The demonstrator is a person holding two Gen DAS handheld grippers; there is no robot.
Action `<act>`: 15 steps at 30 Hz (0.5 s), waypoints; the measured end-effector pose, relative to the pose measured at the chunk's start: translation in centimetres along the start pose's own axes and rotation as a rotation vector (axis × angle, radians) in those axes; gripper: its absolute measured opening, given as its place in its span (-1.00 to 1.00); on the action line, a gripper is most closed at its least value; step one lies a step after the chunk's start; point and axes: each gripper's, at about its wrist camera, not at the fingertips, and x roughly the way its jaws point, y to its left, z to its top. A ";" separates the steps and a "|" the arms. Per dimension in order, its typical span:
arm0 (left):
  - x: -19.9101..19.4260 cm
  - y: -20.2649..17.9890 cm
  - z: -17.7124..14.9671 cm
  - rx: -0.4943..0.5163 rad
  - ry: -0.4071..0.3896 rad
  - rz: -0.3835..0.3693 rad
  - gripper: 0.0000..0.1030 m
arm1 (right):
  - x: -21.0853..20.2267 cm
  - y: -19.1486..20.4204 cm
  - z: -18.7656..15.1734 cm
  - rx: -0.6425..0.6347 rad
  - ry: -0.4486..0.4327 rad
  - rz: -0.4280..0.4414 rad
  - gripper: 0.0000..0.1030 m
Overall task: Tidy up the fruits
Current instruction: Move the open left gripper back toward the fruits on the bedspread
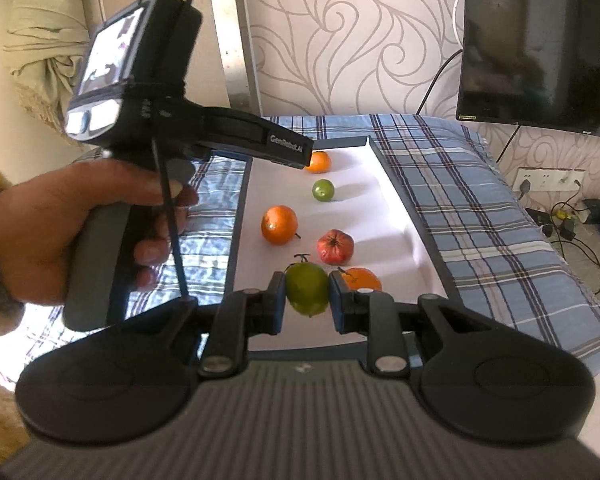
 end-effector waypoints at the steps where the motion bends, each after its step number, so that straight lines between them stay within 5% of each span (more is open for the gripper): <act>1: -0.3 0.0 -0.1 -0.001 0.000 -0.005 0.25 | 0.0 0.0 0.0 0.002 -0.001 0.001 -0.49; 15: -3.2 0.3 -1.3 0.005 -0.007 -0.024 0.26 | 0.1 0.2 -0.1 0.024 -0.005 0.016 -0.49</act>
